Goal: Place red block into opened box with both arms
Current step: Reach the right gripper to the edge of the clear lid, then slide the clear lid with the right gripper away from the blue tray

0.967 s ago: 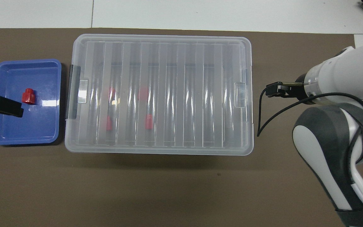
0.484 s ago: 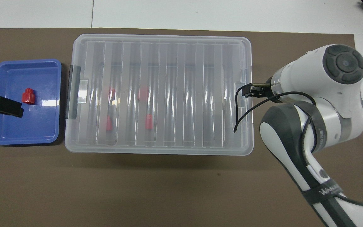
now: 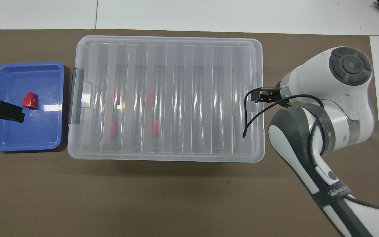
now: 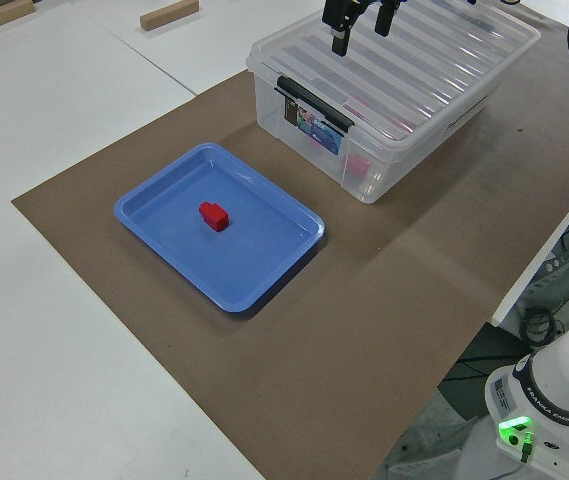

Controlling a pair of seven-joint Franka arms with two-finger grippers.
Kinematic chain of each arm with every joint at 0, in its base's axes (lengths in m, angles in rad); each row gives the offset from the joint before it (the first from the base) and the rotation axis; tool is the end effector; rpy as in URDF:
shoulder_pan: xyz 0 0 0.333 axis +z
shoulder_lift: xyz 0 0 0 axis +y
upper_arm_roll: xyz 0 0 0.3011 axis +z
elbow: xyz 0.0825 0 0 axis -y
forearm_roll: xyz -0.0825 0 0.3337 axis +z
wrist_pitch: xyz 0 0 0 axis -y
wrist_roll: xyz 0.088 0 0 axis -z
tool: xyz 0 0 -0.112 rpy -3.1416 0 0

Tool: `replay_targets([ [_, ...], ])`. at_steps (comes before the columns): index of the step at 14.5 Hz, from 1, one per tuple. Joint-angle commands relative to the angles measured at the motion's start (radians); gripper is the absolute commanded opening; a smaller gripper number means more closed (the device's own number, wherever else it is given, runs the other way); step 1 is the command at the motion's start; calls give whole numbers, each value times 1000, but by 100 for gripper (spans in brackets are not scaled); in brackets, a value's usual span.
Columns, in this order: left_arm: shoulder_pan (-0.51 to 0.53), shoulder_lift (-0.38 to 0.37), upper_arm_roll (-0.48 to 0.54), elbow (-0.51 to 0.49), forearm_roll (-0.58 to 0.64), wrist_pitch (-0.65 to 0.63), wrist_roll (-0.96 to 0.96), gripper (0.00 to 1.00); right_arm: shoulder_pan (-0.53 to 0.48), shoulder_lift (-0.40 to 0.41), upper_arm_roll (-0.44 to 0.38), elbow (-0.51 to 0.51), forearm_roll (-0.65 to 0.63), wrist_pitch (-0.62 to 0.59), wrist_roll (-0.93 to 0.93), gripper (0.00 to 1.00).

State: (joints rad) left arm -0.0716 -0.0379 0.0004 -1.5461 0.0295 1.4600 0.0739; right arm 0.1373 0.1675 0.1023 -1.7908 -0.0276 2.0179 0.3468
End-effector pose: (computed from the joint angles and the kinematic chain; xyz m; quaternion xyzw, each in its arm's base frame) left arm 0.4805 -0.0307 0.6242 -0.9971 0.0712 0.0241 0.0147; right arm 0.5510 0.1298 0.4603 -0.9983 0.0489 -0.0302 0.0048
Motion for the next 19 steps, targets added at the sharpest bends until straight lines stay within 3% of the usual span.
replay_targets([
  [1, 4, -25, 1, -31, -13, 14, 6, 100, -19, -11, 4, -19, -14, -8, -38, 98],
  [14, 3, -28, 1, -26, -13, -4, -15, 100, -179, -8, 2, -18, -67, -22, -544, 98],
  [15, 4, -30, 1, -37, -11, 22, -61, 100, -192, -6, 2, -16, -67, -25, -587, 98],
  [17, 48, -68, 1, -157, -11, 203, -79, 100, -215, -6, 2, -16, -67, -25, -678, 97],
  [19, 88, -50, 1, -203, -11, 255, -36, 100, -241, -6, 2, -13, -69, -27, -771, 97],
])
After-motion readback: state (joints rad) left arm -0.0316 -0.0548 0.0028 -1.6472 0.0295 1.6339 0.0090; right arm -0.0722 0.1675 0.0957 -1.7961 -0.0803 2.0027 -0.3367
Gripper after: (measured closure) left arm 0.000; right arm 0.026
